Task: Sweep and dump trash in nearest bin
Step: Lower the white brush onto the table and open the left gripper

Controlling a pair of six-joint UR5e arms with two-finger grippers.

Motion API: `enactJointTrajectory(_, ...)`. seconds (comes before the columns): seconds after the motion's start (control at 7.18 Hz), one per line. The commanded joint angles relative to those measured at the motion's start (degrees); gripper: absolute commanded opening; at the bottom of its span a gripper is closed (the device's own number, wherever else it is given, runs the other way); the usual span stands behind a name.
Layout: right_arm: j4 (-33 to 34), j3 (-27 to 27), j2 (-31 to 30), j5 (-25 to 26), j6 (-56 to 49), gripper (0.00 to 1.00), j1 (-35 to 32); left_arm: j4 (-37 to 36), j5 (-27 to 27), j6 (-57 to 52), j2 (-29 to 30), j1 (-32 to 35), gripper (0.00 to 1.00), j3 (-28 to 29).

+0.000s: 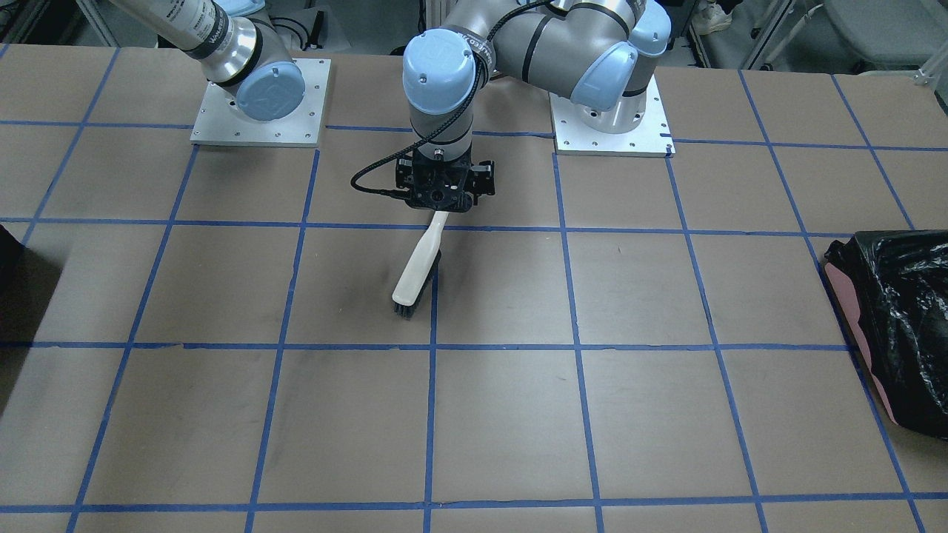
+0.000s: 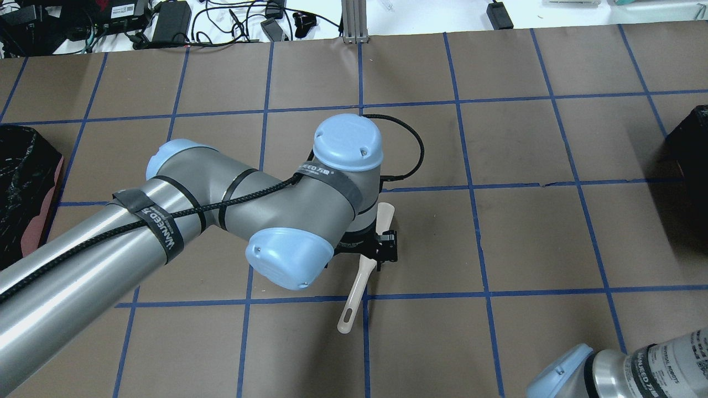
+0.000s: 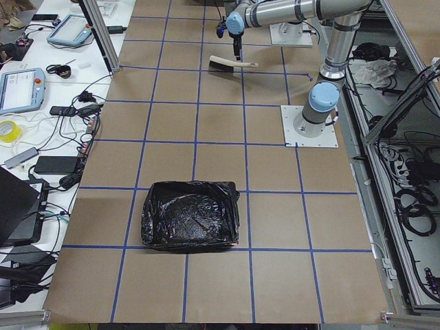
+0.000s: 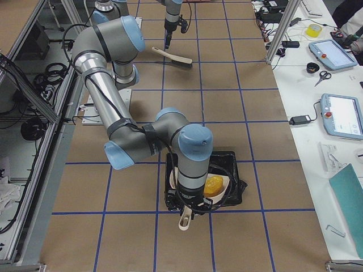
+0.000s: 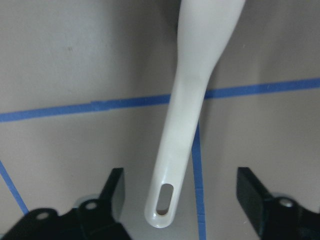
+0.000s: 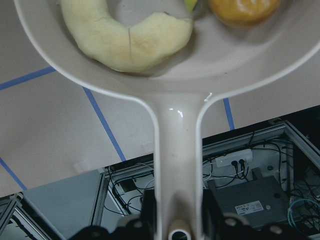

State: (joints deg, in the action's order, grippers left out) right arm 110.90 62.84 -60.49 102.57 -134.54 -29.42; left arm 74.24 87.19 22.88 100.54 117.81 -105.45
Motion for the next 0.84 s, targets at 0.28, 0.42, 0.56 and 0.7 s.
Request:
enactJointTrajectory(0.28,1.95,1.84,-1.38,5.44,1.04,0.00,-2.75,6.12,5.33,-4.66,-0.35,-8.79,1.00,10.39)
enactJointTrajectory(0.42,2.21,2.37,-1.48,5.71,1.04,0.00,-2.75,9.83,5.61,-7.56,-0.26,-13.61,1.00,15.05)
enactJointTrajectory(0.56,2.82,3.15,-1.39,7.01,0.95,0.00,-2.75,10.65,5.79,-8.19,-0.35,-17.84,1.00,17.45)
enactJointTrajectory(0.7,2.83,3.34,-1.56,7.29,0.95,0.00,-2.75,10.40,5.88,-8.29,-1.13,-19.27,1.00,17.30)
